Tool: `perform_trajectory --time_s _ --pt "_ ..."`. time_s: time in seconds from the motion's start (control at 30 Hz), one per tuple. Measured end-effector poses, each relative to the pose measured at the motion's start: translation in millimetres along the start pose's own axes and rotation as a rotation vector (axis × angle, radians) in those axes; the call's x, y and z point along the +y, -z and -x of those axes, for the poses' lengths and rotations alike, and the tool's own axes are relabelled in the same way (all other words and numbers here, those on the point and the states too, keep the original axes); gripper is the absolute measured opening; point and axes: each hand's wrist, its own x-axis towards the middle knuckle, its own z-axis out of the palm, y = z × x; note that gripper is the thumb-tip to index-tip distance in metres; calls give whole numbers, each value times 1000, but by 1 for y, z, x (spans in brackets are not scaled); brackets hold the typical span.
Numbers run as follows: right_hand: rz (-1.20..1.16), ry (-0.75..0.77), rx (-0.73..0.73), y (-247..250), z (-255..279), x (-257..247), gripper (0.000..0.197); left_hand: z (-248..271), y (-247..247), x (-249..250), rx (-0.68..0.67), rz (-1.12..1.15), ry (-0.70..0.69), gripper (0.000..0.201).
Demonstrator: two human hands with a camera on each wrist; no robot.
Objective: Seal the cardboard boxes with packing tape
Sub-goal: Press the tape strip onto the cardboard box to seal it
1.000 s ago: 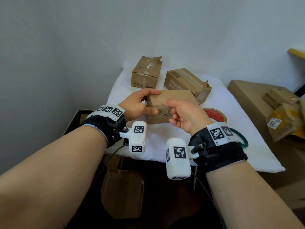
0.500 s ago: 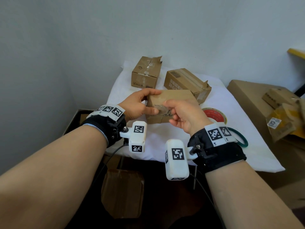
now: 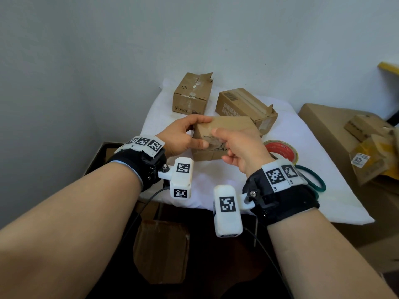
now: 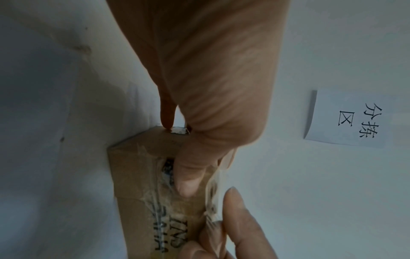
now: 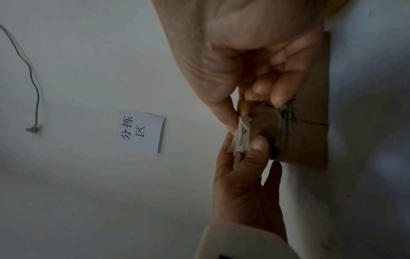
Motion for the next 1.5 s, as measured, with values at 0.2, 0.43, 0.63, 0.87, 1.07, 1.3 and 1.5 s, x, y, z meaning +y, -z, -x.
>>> perform_trajectory --time_s 0.2,0.43,0.63,0.87,1.07,1.3,1.5 --pt "11 70 71 -4 -4 5 31 -1 1 0 1 -1 4 70" --pt "104 164 107 -4 -4 6 31 0 1 0 -1 -3 2 70" --pt "113 174 120 -5 -5 6 32 -1 1 -1 0 6 0 72" --pt "109 266 76 -7 -3 5 35 -1 3 -1 1 6 -8 71" --pt "16 222 48 -6 -7 6 37 -1 3 -2 -2 12 -8 71" --pt "12 211 64 -7 -8 7 24 -2 2 -2 3 9 -9 71" --pt "1 195 70 -8 -7 7 22 -2 2 -2 4 15 -8 71"
